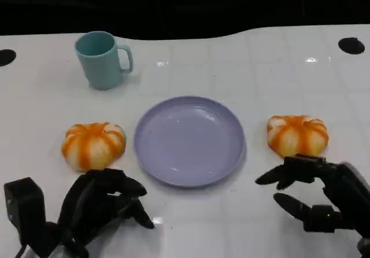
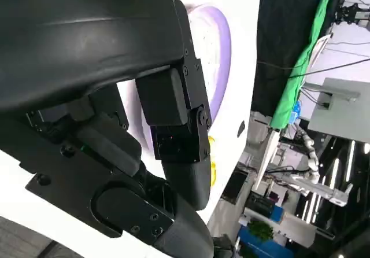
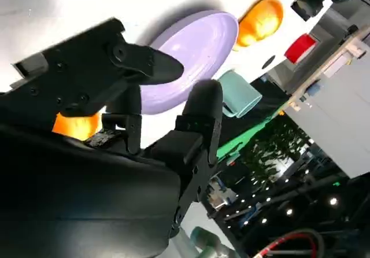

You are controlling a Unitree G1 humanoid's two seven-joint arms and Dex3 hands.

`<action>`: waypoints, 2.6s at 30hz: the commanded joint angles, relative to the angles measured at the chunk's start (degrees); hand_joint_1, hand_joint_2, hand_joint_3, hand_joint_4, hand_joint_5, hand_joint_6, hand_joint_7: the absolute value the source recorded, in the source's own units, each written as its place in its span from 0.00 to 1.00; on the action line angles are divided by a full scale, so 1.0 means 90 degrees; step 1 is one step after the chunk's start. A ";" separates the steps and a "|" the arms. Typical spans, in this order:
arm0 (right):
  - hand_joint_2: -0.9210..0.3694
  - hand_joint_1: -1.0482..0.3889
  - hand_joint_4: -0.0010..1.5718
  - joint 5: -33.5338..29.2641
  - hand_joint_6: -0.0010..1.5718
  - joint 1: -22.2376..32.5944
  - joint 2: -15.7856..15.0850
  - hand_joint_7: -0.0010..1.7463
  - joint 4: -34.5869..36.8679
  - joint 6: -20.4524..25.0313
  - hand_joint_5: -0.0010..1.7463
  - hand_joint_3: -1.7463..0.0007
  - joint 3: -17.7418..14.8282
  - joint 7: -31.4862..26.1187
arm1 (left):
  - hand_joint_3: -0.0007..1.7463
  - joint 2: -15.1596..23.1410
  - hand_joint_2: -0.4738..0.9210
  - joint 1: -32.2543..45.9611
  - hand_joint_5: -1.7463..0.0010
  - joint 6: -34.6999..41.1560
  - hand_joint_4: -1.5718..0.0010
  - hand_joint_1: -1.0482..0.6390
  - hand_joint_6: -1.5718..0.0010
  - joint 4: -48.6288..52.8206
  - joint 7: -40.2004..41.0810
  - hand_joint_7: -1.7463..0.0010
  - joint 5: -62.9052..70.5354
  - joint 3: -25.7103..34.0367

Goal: Grasp the bread from the table and place it into the plate.

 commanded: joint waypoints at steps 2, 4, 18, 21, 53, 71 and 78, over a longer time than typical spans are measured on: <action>0.00 0.46 0.24 -0.0295 0.34 0.0073 -0.0209 0.12 -0.0400 0.0214 0.31 0.92 -0.0318 -0.0267 | 0.00 0.0112 0.85 0.0047 0.66 0.0017 0.00 0.00 0.00 -0.0070 -0.0038 0.88 0.0004 0.0024; 0.00 0.43 0.22 -0.0451 0.34 0.0071 -0.0235 0.09 -0.0532 0.0337 0.26 0.92 -0.0423 -0.0394 | 0.00 0.0104 0.85 0.0070 0.66 -0.0005 0.00 0.00 0.00 -0.0094 -0.0026 0.88 0.0021 0.0010; 0.01 0.38 0.17 -0.1406 0.28 -0.0050 -0.0650 0.01 -0.1488 0.1666 0.13 0.99 -0.0703 -0.0610 | 0.00 0.0060 0.85 0.0073 0.66 -0.0048 0.00 0.00 0.00 -0.0088 0.0035 0.88 0.0053 -0.0014; 0.00 0.37 0.14 -0.1864 0.26 -0.0141 -0.0816 0.00 -0.1617 0.2003 0.11 0.99 -0.0646 -0.0630 | 0.00 0.0054 0.85 0.0059 0.66 -0.0057 0.00 0.00 0.00 -0.0074 0.0060 0.88 0.0080 -0.0030; 0.10 0.36 0.12 -0.3619 0.20 -0.2662 -0.0739 0.00 0.1488 0.4033 0.10 1.00 0.1806 -0.1252 | 0.00 0.0011 0.85 0.0082 0.66 -0.0021 0.00 0.00 0.00 -0.0106 0.0056 0.88 0.0051 0.0007; 0.07 0.38 0.13 -0.3518 0.18 -0.3753 -0.0107 0.00 0.3903 0.4307 0.06 1.00 0.2688 -0.1611 | 0.00 0.0003 0.85 0.0107 0.66 -0.0043 0.00 0.00 0.00 -0.0132 0.0053 0.88 0.0068 0.0007; 0.05 0.46 0.25 -0.3423 0.25 -0.4078 0.0066 0.02 0.4849 0.4061 0.07 0.99 0.2869 -0.2489 | 0.00 -0.0007 0.85 0.0124 0.66 -0.0053 0.00 0.00 0.00 -0.0142 0.0055 0.88 0.0080 -0.0006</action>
